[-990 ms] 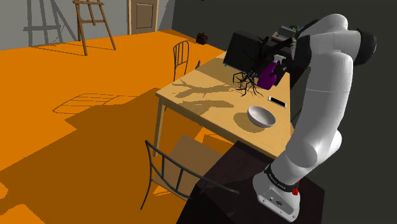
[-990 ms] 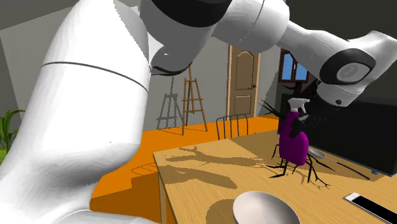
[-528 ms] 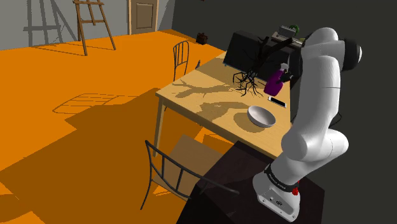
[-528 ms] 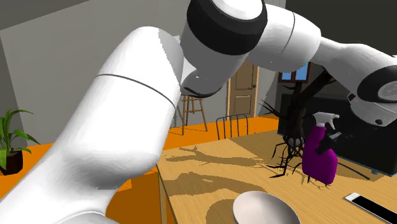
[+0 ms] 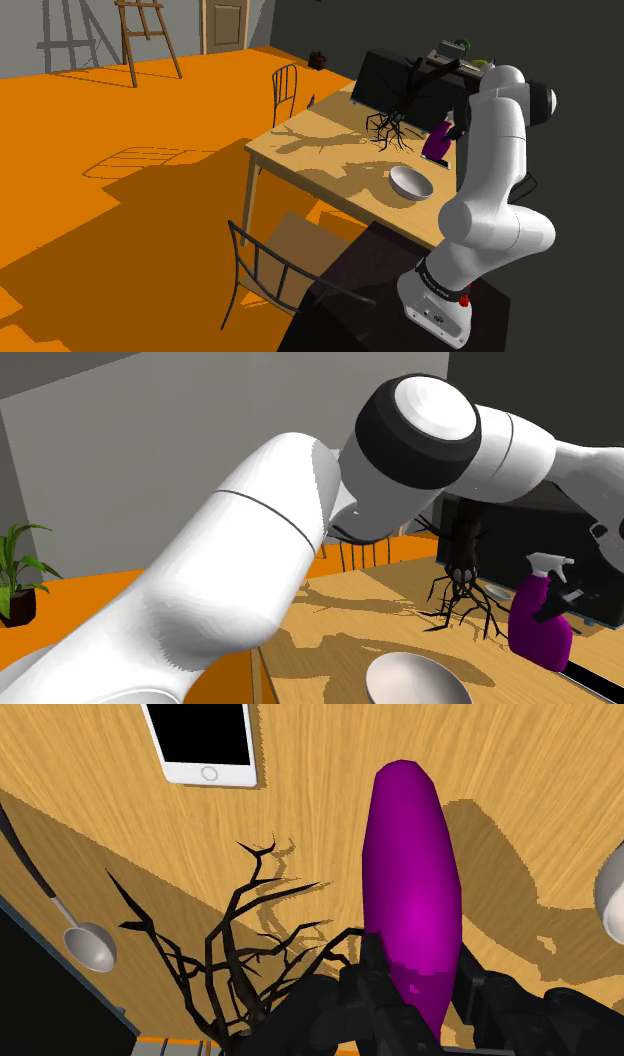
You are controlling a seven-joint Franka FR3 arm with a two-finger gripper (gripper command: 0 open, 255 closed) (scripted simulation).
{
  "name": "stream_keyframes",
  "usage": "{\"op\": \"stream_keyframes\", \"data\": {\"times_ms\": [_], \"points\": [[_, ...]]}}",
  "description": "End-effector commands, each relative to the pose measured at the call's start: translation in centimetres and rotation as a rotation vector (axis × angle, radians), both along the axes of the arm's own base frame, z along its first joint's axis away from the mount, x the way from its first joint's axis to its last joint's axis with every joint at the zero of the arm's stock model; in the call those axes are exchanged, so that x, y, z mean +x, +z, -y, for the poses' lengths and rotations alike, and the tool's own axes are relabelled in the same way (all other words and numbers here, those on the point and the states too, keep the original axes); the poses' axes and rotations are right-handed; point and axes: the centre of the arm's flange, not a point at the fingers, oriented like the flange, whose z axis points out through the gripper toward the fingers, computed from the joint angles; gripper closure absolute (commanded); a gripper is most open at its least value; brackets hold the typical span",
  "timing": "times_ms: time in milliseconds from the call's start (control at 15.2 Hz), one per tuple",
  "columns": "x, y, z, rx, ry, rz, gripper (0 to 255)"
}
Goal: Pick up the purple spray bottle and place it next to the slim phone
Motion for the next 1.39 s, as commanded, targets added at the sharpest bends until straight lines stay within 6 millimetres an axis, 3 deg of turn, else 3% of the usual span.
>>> {"op": "stream_keyframes", "data": {"times_ms": [0, 528, 1056, 1122, 1320], "points": [[0.0, -1.2, 0.2, 0.000, 0.001, 0.001, 255], [0.0, -5.4, 0.2, 0.000, 0.001, 0.001, 255], [0.0, -5.4, 0.2, 0.000, 0.001, 0.001, 255], [0.0, -5.4, 0.2, 0.000, 0.001, 0.001, 0], [0.0, -5.4, 0.2, 0.000, 0.001, 0.001, 0]]}}
